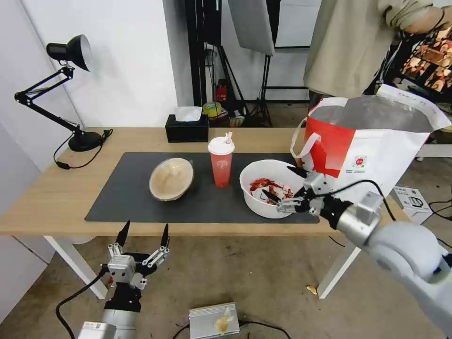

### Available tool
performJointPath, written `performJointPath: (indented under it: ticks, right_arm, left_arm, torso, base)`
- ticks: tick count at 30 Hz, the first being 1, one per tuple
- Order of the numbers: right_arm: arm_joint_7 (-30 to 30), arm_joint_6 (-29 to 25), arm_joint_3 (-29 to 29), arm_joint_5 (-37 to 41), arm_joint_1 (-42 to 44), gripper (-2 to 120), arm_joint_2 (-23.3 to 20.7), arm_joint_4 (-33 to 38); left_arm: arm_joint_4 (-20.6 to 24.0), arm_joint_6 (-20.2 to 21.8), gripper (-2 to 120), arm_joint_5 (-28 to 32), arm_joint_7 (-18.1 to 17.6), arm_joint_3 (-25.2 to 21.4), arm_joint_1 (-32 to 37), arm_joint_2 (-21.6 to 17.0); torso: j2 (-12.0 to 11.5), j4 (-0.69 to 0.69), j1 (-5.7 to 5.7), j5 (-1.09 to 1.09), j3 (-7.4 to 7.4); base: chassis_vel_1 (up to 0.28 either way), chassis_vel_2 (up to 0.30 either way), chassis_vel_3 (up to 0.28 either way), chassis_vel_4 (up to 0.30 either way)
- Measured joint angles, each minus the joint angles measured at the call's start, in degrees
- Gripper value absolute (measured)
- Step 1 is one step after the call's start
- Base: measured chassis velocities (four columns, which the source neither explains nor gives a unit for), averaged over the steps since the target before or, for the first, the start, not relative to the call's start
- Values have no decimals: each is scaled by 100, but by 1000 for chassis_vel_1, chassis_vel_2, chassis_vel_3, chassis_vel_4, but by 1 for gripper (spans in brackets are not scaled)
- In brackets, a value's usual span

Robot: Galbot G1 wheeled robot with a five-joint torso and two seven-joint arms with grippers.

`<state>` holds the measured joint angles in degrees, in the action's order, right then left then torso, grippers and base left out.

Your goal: Pick up the trash from the table and place it into the takeout bag.

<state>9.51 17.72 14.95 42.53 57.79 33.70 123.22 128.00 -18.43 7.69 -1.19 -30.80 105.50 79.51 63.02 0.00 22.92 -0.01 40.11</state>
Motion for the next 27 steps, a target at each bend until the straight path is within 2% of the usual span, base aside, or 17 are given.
performJointPath:
  ticks: [3, 7, 9, 14, 27]
  right_arm:
    - [9, 289, -566, 407, -736, 100, -47, -246]
    - [-45, 462, -964, 719, -1179, 100, -25, -409]
    - [-144, 640, -1483, 1029, -1780, 100, 23, -634]
    - [-219, 932, -2209, 1299, -2609, 100, 73, -993]
    - [-316, 1678, -3511, 1951, -3879, 100, 108, -1429]
  left_arm:
    - [-8, -10, 100, -3, 4, -16, 2, 26]
    - [-19, -12, 100, -4, 12, -36, 2, 57]
    - [-55, -15, 100, -4, 19, -59, -7, 69]
    - [-97, -28, 100, -3, 23, -78, -14, 68]
    - [-280, -55, 100, 17, 26, -110, -105, 87]
  torso:
    - [0, -1, 0, 0, 0]
    - [0, -1, 0, 1, 0]
    - [0, 0, 0, 1, 0]
    - [0, 0, 0, 0, 0]
    - [0, 0, 0, 1, 0]
  base:
    - [0, 0, 0, 0]
    - [0, 0, 0, 0]
    - [0, 0, 0, 0]
    - [0, 0, 0, 0]
    - [0, 0, 0, 0]
